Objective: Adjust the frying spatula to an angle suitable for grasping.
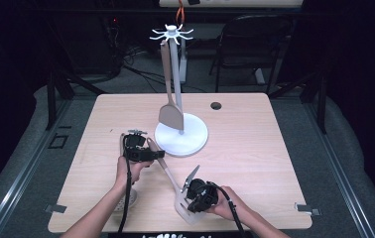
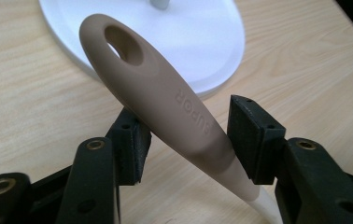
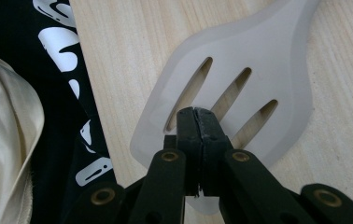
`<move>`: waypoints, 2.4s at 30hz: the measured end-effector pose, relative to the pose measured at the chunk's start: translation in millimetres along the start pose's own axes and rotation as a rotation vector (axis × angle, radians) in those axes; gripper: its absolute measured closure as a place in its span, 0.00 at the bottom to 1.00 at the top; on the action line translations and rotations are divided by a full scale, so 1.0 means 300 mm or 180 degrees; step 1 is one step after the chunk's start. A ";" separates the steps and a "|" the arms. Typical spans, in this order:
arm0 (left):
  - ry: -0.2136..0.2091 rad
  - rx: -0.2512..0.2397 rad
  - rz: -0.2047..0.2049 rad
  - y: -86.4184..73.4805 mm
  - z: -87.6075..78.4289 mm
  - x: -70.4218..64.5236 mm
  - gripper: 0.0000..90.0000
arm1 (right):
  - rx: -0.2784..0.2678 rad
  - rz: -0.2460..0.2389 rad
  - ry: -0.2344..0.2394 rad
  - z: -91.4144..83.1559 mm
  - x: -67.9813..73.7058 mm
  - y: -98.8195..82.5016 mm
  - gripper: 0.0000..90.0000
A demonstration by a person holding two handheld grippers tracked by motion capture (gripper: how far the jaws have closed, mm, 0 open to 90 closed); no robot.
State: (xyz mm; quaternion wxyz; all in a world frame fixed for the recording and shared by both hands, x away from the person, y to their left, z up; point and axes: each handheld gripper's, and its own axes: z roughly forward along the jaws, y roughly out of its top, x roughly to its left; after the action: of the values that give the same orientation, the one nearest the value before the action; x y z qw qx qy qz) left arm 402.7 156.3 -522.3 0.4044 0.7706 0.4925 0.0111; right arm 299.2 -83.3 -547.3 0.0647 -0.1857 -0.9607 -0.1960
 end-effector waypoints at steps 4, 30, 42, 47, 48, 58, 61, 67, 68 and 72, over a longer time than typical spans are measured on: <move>-0.0129 -0.0169 0.0059 -0.006 -0.019 -0.005 0.59 | -0.0026 0.0003 0.0028 -0.005 0.015 0.008 0.85; -0.0292 -0.0501 0.0162 -0.016 -0.095 -0.069 0.66 | -0.0893 0.0754 -0.0482 0.002 -0.051 0.116 0.78; -0.0396 -0.0505 0.0252 -0.056 -0.088 -0.132 0.64 | -0.1099 0.0928 -0.0386 -0.023 -0.058 0.098 0.83; -0.0443 -0.0435 0.0299 -0.071 -0.068 -0.158 0.64 | -0.1161 0.0955 -0.0392 -0.032 -0.065 0.092 0.83; -0.0444 -0.0413 0.0302 -0.073 -0.064 -0.162 0.64 | -0.1182 0.0972 -0.0388 -0.033 -0.066 0.091 0.84; -0.0497 -0.0339 0.0215 -0.103 -0.025 -0.173 0.74 | -0.1235 0.0994 -0.0433 -0.038 -0.073 0.085 0.84; -0.0541 -0.0340 0.0185 -0.108 -0.018 -0.170 0.76 | -0.1248 0.0994 -0.0430 -0.038 -0.075 0.084 0.84; -0.0731 -0.0400 0.0101 -0.102 -0.022 -0.155 0.79 | -0.1250 0.0910 -0.0493 -0.044 -0.069 0.087 0.82; -0.0725 -0.0423 0.0118 -0.100 -0.027 -0.158 0.80 | -0.1256 0.0870 -0.0528 -0.046 -0.063 0.088 0.81; -0.0692 -0.0536 0.0164 -0.090 -0.052 -0.171 0.81 | -0.1280 0.0808 -0.0561 -0.065 -0.055 0.088 0.71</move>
State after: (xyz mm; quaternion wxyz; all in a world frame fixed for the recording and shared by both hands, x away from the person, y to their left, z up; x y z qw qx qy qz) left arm 349.7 131.4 -509.5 0.5182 0.7429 0.4232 -0.0207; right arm 325.5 -74.0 -523.5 -0.0334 -0.3304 -0.8733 -0.3565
